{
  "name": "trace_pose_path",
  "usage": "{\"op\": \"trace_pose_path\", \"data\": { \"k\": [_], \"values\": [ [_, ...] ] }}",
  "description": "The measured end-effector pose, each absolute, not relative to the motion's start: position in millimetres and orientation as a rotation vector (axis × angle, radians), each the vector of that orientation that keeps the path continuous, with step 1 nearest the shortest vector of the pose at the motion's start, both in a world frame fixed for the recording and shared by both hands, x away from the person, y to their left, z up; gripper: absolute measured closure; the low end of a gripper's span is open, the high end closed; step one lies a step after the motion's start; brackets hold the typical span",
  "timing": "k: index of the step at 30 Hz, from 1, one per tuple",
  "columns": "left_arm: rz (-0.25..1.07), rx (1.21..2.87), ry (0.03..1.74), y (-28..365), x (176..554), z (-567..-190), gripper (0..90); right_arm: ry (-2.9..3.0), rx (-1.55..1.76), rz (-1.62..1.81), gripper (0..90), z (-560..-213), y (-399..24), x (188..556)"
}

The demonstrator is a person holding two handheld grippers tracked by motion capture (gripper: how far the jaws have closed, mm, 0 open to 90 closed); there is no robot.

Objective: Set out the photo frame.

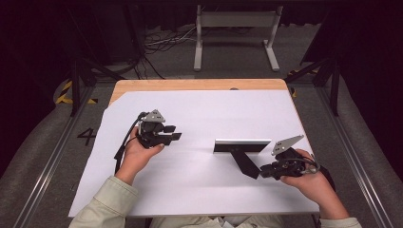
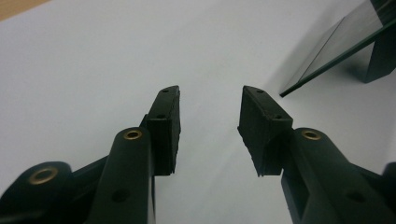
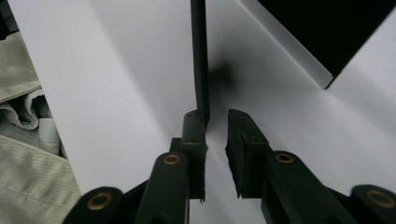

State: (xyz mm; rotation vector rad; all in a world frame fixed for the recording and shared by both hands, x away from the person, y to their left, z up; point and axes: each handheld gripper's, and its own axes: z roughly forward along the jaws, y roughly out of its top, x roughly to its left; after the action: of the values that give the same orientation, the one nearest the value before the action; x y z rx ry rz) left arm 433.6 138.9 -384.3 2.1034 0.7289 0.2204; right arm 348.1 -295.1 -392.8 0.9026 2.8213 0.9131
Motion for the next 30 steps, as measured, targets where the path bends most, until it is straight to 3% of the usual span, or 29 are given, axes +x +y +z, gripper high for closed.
{"op": "trace_pose_path", "data": {
  "k": [13,30],
  "values": [
    [0.208,2.042,0.693,124.0,432.9,-387.4,63.9,2.715,0.905,0.975,89.2,-371.9,-314.5,339.9],
    [0.279,2.061,0.668,104.4,430.7,-396.8,66.0,2.425,0.920,1.119,89.9,-354.3,-334.0,333.4]
  ]
}}
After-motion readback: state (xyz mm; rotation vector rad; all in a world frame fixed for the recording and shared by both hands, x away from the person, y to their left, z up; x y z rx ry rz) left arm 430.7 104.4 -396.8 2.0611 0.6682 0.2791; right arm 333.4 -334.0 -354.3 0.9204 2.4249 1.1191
